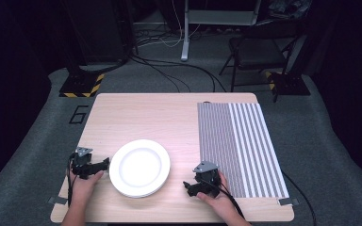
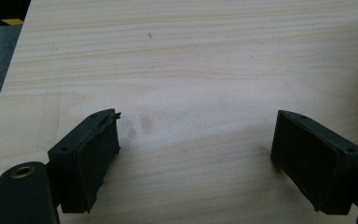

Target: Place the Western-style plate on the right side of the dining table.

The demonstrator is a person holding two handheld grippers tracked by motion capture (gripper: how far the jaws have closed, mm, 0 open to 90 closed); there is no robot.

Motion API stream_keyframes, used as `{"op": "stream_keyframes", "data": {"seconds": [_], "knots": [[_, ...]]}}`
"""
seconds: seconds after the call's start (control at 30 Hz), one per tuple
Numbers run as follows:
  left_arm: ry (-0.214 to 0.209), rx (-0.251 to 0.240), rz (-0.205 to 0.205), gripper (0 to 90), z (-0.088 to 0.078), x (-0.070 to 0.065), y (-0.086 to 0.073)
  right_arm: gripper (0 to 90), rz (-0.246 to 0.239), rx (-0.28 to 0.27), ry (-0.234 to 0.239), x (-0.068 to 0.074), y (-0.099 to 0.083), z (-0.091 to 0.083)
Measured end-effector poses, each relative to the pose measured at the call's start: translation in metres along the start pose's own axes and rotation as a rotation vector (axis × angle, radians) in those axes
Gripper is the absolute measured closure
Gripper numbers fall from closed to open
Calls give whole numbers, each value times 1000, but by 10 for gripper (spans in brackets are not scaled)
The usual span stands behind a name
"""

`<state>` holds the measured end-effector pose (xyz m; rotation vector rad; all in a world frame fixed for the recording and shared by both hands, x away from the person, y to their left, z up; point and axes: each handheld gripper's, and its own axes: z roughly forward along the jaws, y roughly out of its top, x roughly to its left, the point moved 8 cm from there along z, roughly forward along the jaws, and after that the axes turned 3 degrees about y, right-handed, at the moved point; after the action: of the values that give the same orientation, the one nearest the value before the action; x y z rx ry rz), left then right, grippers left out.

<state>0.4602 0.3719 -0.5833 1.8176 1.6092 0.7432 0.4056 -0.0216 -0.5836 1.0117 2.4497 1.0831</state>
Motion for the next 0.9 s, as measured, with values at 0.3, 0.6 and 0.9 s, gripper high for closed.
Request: {"op": "stream_keyframes", "data": {"seconds": [0.3, 0.6, 0.9], "knots": [[4, -4, 0, 147, 0, 0, 0, 104, -1, 1, -1, 0, 0, 0], [1, -5, -2, 150, 0, -1, 0, 104, -2, 1, -1, 0, 0, 0], [3, -2, -4, 155, -1, -1, 0, 109, 1, 0, 1, 0, 0, 0]]}}
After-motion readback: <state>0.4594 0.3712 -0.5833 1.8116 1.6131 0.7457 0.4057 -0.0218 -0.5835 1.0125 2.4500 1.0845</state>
